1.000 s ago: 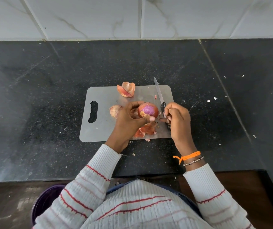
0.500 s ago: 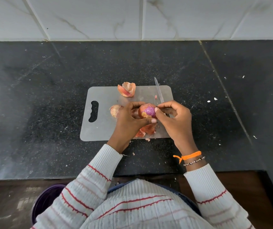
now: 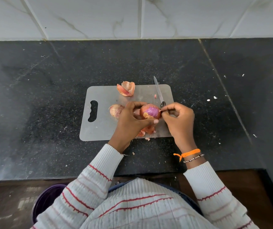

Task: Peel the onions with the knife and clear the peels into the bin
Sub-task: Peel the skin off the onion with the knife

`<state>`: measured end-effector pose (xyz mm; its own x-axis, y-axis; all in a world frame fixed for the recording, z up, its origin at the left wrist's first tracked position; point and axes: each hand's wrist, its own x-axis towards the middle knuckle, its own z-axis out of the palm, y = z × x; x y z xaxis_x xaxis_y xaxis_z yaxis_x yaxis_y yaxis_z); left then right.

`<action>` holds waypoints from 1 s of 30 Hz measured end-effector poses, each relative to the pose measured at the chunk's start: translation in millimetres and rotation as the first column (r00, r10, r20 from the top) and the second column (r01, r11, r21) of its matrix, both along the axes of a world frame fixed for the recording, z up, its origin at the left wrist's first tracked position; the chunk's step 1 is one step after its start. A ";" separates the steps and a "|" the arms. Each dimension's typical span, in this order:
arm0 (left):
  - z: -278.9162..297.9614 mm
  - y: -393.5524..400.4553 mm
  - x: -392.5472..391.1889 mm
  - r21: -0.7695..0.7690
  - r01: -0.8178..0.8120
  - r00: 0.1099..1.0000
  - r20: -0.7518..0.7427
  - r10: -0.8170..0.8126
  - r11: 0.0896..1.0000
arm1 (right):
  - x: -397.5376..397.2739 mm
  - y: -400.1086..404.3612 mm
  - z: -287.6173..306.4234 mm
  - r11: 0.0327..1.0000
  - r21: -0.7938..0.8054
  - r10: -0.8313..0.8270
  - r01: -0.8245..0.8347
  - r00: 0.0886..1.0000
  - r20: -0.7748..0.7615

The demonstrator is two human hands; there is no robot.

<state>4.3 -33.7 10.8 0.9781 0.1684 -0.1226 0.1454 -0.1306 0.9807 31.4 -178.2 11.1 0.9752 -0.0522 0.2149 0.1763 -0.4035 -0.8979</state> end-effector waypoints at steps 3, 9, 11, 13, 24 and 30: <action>0.9 1.2 0.8 -0.032 -0.009 1.000 -0.007 0.008 0.999 | -2.0 0.4 2.8 0.983 0.184 0.035 -0.014 0.993 -0.111; 0.0 1.2 1.0 0.003 -0.031 0.999 0.037 0.031 1.000 | -6.5 7.2 9.9 0.962 0.260 0.115 -0.080 0.986 -0.122; -1.9 0.8 1.4 0.023 -0.022 0.999 0.046 0.021 1.000 | -6.1 8.5 10.1 0.983 0.174 0.083 -0.067 0.993 -0.082; -4.3 2.5 1.0 -0.006 -0.012 0.999 0.037 0.012 1.000 | -5.0 8.7 10.2 0.992 0.107 0.075 -0.069 0.996 -0.053; -1.3 8.6 0.4 -0.237 0.036 0.999 -0.001 -0.037 0.971 | 1.7 1.9 3.7 1.000 0.007 0.014 -0.014 0.999 -0.050; -0.9 6.3 1.1 -0.216 0.036 0.999 0.020 -0.032 0.976 | -2.0 5.9 12.1 0.991 0.117 0.069 -0.057 0.993 -0.100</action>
